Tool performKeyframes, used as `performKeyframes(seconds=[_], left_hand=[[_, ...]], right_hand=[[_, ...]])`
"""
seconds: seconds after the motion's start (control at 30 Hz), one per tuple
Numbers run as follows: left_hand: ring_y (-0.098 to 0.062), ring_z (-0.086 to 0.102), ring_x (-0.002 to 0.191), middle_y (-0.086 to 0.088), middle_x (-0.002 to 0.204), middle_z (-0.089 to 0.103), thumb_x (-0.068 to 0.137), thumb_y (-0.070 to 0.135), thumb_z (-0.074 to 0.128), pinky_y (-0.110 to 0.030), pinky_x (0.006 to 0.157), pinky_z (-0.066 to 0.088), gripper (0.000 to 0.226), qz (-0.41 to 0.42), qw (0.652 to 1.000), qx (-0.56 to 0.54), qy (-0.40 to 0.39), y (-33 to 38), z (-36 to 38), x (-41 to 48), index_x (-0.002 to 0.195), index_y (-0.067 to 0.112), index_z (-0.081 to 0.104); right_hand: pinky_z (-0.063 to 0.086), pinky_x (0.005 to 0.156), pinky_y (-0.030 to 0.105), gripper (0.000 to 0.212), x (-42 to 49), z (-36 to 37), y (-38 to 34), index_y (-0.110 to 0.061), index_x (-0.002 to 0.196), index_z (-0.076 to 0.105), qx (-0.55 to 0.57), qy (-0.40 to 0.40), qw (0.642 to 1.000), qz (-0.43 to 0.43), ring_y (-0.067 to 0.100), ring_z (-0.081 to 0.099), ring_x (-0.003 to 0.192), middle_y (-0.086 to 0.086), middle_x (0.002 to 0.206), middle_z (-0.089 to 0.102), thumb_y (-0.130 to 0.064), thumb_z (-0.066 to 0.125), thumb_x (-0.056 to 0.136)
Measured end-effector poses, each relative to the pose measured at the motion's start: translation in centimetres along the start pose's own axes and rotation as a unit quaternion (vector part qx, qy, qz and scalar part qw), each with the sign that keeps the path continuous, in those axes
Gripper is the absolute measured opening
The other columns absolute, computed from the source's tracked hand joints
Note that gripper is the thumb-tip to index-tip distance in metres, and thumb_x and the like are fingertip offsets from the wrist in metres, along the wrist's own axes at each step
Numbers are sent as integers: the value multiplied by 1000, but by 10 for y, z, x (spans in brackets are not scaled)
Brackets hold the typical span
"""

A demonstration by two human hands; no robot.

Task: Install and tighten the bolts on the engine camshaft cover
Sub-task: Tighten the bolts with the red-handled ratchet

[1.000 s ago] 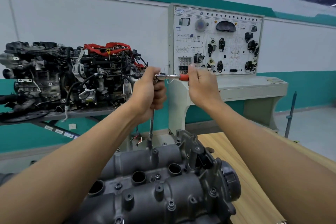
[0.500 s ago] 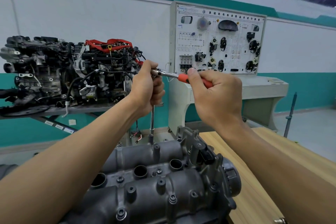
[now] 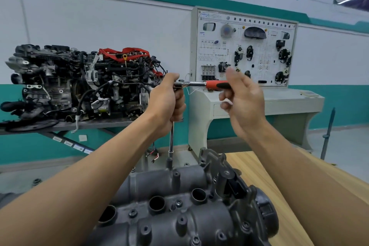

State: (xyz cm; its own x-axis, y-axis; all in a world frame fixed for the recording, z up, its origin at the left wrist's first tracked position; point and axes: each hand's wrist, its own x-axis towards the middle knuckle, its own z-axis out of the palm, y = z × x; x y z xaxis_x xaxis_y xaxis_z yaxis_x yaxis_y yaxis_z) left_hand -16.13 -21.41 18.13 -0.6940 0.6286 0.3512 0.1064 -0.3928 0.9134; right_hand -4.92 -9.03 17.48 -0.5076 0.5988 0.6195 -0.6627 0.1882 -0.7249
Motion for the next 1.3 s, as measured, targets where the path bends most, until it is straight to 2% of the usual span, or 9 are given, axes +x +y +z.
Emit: performKeyframes(seconds=[0.13,0.33,0.47,0.57,0.73,0.93,1.07,1.17,1.3], left_hand=[[-16,12,41,6,45,19,97,42,41,-19,38,15,54,5,1000,3,5,1,3,2,47,26,26],[-15,12,39,4,44,18,96,36,41,-22,39,12,55,35,999,1,5,-3,6,-5,45,26,25],[-13,12,37,4,44,16,97,35,39,-17,37,14,55,46,999,-3,2,-2,4,-7,45,26,23],[-14,12,39,5,45,16,97,38,39,-20,39,12,54,32,999,9,21,0,4,-2,47,26,22],[-15,13,41,6,46,18,99,40,40,-20,39,14,55,22,999,12,26,2,2,-2,48,26,24],[-13,13,38,8,43,20,99,42,37,-19,37,15,55,102,994,-27,-25,36,-2,-13,47,27,26],[-13,13,37,7,42,20,101,38,38,-20,37,14,58,102,995,21,4,47,-26,-24,46,26,25],[-13,14,37,6,42,21,100,37,40,-19,37,15,56,105,993,32,52,52,-52,-35,47,25,26],[-15,12,39,5,43,18,101,37,38,-18,36,17,52,103,991,21,87,53,-74,-44,54,24,21]], right_hand=[[40,59,27,45,-23,8,27,-23,96,64,-38,-117,991,53,11,56,65,-4,71,61,-61,70,71],[44,57,22,15,-31,24,35,-15,94,72,-248,-229,940,54,10,54,58,9,74,67,-28,73,89],[43,53,15,32,-32,26,41,5,90,68,-268,-322,904,84,9,55,52,12,74,67,-25,59,99],[43,53,12,22,-29,25,44,-3,87,67,-311,-365,872,99,5,58,55,10,75,68,-18,58,100],[56,72,39,26,-25,33,51,-2,83,66,-429,-402,808,49,23,65,69,4,72,68,-21,58,99],[50,69,44,23,-30,38,44,-19,77,60,-368,-334,866,-62,24,60,68,5,72,64,-27,60,99],[58,71,30,5,-27,49,39,-19,98,68,-324,-384,864,11,7,66,68,-9,73,70,-22,67,94],[50,60,19,13,-21,44,31,-14,107,68,-284,-320,903,31,8,64,64,-6,73,71,-15,66,94],[46,60,27,22,-13,32,22,-20,109,67,-240,-254,933,80,12,64,67,1,80,75,-6,65,92]])
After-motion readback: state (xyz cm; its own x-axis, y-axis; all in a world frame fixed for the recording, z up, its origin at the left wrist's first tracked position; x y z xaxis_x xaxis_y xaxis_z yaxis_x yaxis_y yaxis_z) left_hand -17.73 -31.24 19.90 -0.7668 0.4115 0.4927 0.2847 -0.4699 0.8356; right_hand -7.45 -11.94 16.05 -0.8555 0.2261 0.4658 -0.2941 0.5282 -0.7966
